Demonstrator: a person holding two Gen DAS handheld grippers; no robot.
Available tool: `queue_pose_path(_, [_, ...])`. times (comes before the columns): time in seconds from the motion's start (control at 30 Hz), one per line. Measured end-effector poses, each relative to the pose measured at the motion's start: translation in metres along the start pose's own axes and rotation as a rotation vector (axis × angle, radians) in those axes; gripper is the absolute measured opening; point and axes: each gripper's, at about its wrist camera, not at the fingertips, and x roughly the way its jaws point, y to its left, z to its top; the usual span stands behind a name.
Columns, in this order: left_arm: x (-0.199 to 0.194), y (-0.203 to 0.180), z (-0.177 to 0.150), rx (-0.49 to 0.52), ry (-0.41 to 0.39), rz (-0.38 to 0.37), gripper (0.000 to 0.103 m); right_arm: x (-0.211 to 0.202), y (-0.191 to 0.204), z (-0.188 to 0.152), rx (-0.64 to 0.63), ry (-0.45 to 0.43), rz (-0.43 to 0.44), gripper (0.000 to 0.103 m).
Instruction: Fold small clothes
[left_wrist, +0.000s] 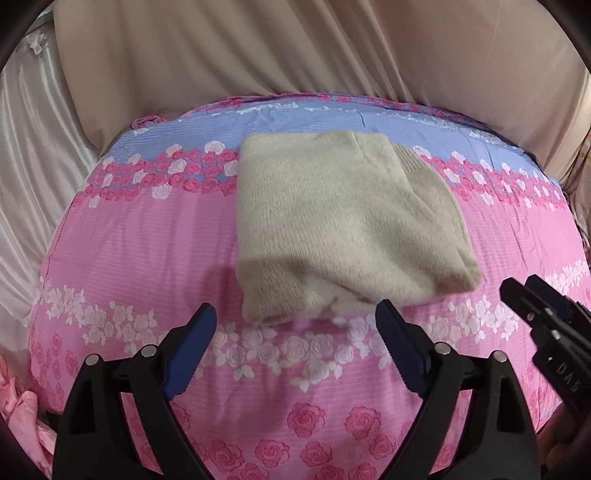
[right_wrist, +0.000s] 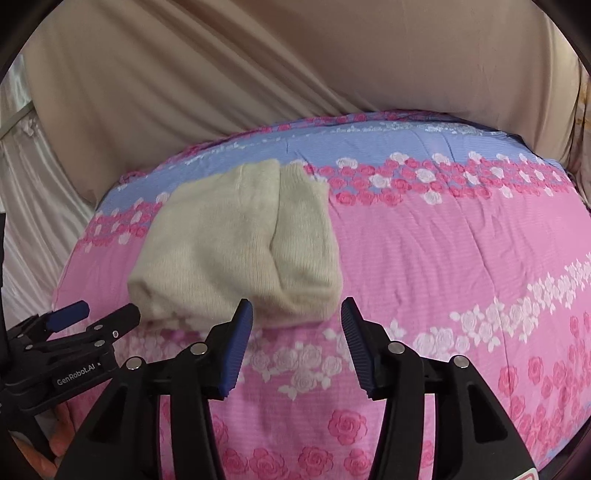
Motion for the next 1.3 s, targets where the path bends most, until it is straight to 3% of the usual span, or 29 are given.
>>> queue_pose_path(0.57, [0.000,0.012,-0.037,-0.026,-0.030,0.031,0.086,-0.005,0.014,-0.033,-0.014,-0.016,-0.053,0.061])
queue_pose_path(0.83, [-0.004,0.012,-0.043,-0.031,-0.063,0.047,0.086,-0.005,0.018,-0.040,-0.022,-0.012,-0.058,0.061])
queue_pose_path(1.3, [0.001,0.014,-0.046,-0.031,-0.047,0.054,0.086,-0.004,0.021,-0.044,-0.027,-0.003,-0.061,0.062])
